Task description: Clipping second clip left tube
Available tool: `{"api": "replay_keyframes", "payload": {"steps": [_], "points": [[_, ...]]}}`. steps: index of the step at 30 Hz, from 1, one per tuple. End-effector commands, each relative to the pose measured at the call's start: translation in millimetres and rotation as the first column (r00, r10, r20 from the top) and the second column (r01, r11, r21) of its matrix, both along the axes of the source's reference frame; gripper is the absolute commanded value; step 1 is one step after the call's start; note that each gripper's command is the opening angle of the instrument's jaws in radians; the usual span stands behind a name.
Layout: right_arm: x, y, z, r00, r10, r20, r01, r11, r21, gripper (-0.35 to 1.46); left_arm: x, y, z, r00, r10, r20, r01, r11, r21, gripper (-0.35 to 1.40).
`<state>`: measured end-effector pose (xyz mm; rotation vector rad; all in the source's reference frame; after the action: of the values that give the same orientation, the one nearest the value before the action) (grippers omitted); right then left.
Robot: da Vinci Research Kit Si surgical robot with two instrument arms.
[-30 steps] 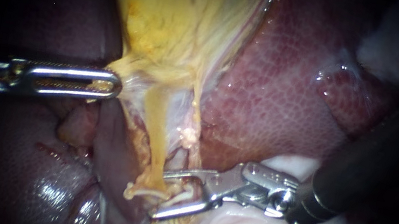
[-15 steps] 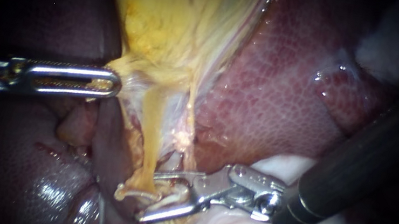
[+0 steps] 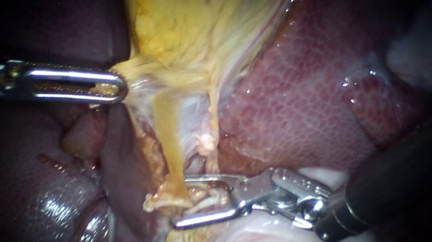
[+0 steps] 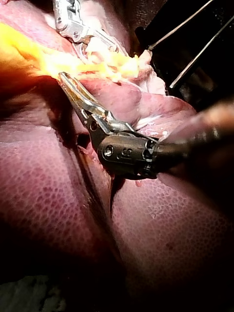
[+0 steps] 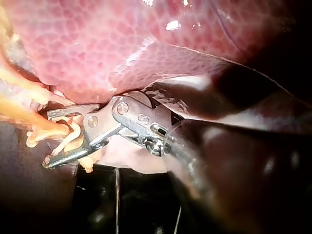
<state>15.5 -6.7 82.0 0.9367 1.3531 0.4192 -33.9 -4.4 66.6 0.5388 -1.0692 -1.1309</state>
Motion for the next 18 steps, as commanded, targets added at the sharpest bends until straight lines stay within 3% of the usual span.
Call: {"api": "replay_keyframes", "payload": {"steps": [1,18], "points": [[-0.1,0.0,0.2,1.0,-0.001,0.009,0.001,1.0,-0.003,0.55,0.0,0.0,-0.1,1.0,0.0,0.0,0.0,1.0,0.0,-0.35],[0.7,0.6,0.9,0.9981,0.024,0.057,-0.024,1.0,-0.014,0.56,-0.3,-0.3,-0.6,1.0,-0.003,-0.002,0.003,1.0,0.0,-0.35]]}}
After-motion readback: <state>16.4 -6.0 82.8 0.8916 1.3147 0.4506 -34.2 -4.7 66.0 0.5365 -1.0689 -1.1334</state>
